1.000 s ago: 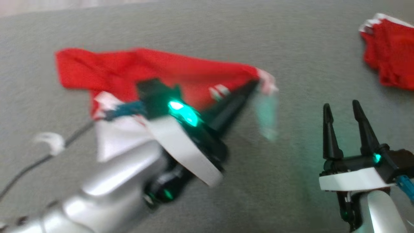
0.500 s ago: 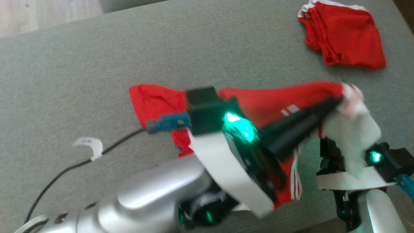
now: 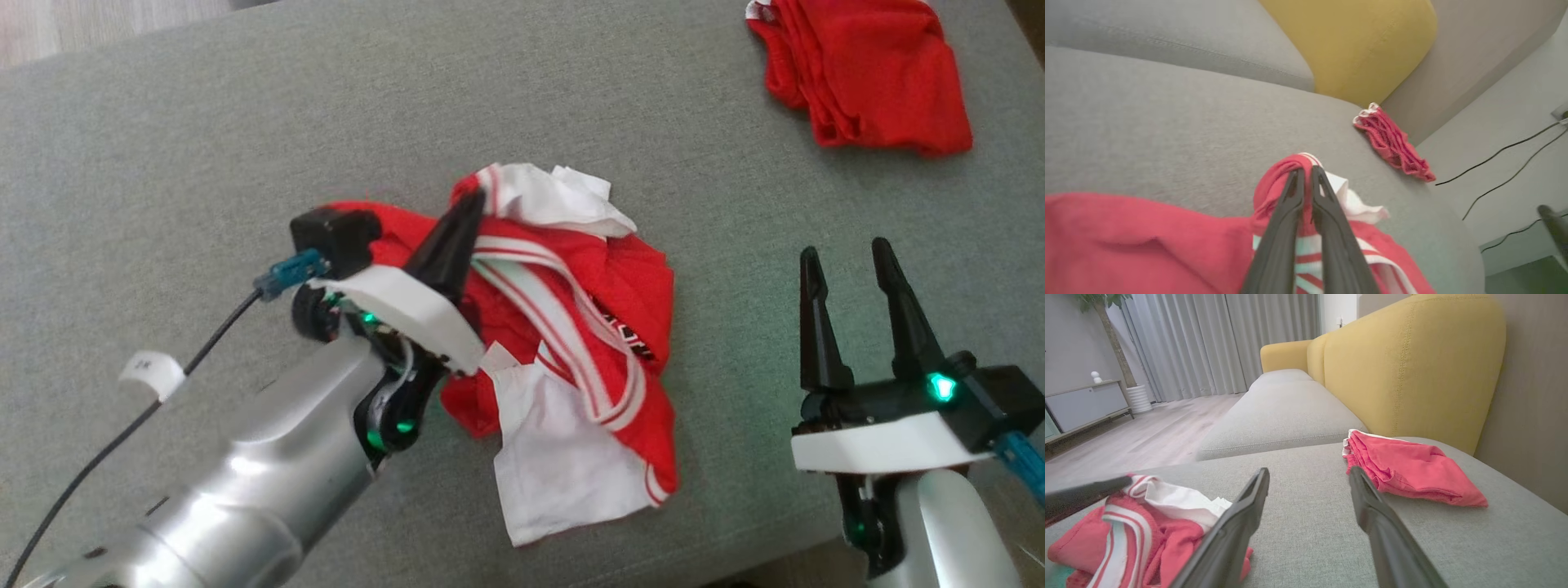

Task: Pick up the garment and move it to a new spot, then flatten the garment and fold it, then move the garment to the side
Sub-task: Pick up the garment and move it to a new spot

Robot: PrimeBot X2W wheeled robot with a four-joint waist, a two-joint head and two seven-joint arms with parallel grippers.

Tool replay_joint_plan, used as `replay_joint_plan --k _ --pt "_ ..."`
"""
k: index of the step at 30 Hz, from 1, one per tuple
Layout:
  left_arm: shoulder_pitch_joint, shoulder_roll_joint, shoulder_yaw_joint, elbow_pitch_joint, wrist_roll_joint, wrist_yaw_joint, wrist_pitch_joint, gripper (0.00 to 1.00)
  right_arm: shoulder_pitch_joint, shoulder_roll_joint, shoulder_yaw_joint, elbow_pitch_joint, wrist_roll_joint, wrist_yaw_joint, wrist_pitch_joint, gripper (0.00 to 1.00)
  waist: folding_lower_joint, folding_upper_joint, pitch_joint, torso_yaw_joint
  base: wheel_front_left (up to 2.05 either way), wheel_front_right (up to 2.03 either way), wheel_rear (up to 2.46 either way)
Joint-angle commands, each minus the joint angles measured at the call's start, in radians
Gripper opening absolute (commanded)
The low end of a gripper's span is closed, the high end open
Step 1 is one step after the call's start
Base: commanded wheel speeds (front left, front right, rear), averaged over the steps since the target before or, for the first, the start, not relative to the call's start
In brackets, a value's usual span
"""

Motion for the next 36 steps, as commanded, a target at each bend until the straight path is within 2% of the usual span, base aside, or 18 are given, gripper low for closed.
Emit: replay_joint_plan --k 1,2,3,6,9,12,16,20,23,26,36 --pt "-0.03 -0.005 0.033 0.037 0.009 -0.014 -0.019 0.31 -0.033 -0.005 0.026 -0.029 -0.007 0.007 -0.011 1.0 -0.0002 0.0 0.001 0.001 0.0 0.0 0.0" --pt "-0.034 -0.011 0.03 0.077 0.019 -0.022 -0.028 0.69 -0.033 -0.005 0.027 -0.028 -0.009 0.007 -0.011 1.0 -0.0002 0.0 0.001 0.001 0.0 0.0 0.0" --pt "-0.036 -0.019 0.033 0.11 0.022 -0.03 -0.042 1.0 -0.033 -0.005 0.026 -0.027 -0.01 0.007 -0.011 1.0 -0.0002 0.0 0.0 0.003 0.0 0.0 0.0" --pt "-0.035 -0.038 0.051 0.172 0.035 -0.056 -0.075 1.0 -0.03 -0.005 0.018 -0.023 -0.017 0.007 -0.011 1.0 -0.0002 0.0 -0.014 0.015 0.0 0.0 0.0" --pt "0.003 -0.032 0.111 0.167 0.071 -0.069 -0.099 1.0 -0.017 -0.005 0.0 -0.021 -0.032 0.007 -0.011 1.0 -0.0002 0.0 -0.055 0.037 0.0 0.0 0.0" --pt "0.075 -0.012 0.232 0.087 0.151 -0.051 -0.101 1.0 -0.001 -0.005 -0.027 -0.021 -0.043 0.007 -0.011 1.0 -0.0002 0.0 -0.091 0.062 0.0 0.0 0.0" --pt "0.247 0.001 0.384 -0.039 0.287 -0.027 -0.101 1.0 0.024 -0.005 -0.066 -0.014 -0.064 0.007 -0.011 1.0 -0.0002 0.0 -0.137 0.105 0.0 0.0 0.0" --pt "0.41 -0.009 0.51 -0.13 0.408 -0.007 -0.102 1.0 0.045 -0.005 -0.104 0.001 -0.086 0.007 -0.011 1.0 -0.0002 0.0 -0.174 0.158 0.0 0.0 0.0" --pt "0.508 -0.024 0.59 -0.175 0.509 -0.01 -0.102 1.0 0.059 -0.005 -0.121 0.02 -0.101 0.007 -0.011 1.0 -0.0002 0.0 -0.195 0.198 0.0 0.0 0.0" --pt "0.564 -0.038 0.637 -0.194 0.57 -0.021 -0.102 1.0 0.065 -0.005 -0.123 0.039 -0.111 0.007 -0.011 1.0 -0.0002 0.0 -0.205 0.221 0.0 0.0 0.0" --pt "0.812 -0.117 0.855 -0.245 0.825 -0.101 -0.102 1.0 0.112 -0.005 -0.099 0.135 -0.104 0.007 -0.011 1.0 -0.0002 0.0 -0.274 0.284 0.0 0.0 0.0"
